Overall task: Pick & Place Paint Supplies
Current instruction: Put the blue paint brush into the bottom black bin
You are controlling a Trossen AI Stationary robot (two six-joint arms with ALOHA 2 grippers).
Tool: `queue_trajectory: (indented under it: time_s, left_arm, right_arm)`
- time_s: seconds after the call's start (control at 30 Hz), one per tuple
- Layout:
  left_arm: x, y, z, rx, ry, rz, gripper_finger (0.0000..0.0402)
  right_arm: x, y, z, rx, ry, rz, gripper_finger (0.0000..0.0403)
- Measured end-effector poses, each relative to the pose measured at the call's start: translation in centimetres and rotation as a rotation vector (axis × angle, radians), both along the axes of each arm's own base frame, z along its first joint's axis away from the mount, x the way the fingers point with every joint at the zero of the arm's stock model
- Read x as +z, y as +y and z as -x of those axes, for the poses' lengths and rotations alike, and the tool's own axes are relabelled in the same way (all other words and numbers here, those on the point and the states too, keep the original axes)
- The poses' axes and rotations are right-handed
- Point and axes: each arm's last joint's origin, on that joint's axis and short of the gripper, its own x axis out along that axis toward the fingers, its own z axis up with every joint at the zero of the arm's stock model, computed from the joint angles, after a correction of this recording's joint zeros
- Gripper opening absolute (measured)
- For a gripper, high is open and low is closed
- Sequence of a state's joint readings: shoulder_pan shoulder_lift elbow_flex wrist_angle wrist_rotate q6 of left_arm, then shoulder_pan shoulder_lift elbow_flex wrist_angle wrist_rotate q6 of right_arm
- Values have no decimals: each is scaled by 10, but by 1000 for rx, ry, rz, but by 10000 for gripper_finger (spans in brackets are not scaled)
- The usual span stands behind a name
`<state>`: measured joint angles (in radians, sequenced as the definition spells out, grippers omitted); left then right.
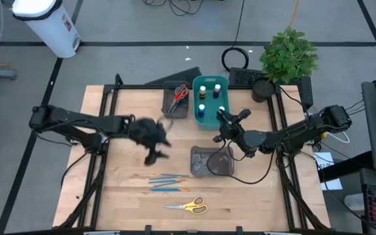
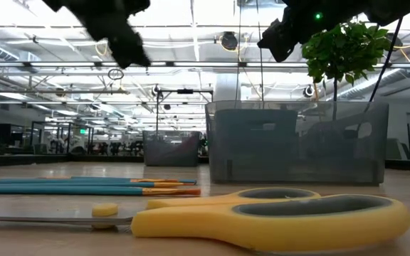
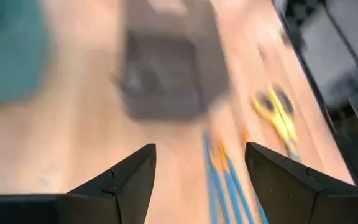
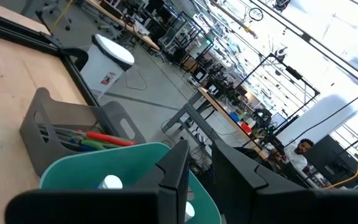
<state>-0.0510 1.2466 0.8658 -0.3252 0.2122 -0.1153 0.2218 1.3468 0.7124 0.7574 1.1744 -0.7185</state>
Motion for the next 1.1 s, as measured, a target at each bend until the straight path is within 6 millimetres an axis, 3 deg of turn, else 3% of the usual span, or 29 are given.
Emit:
queue_trajectory:
  time_s: [0.2, 0.47, 0.73, 0.93, 1.1]
  left_arm:
    - [-35, -45, 6, -81, 251, -148, 255]
    - [-81, -77, 6, -58, 485, -236, 255]
    - [-114, -84, 3, -2, 635, -247, 255]
    - [-123, -85, 0, 8, 659, -250, 253]
    - [-123, -85, 0, 12, 661, -249, 209]
  right_arm:
    - [0, 0, 0, 2, -2, 0, 59]
    - [0, 0, 0, 2, -2, 0, 59]
    - [0, 1, -1, 28, -9, -5, 59]
    - [0, 1, -1, 30, -17, -10, 59]
    - [0, 1, -1, 30, -17, -10, 59]
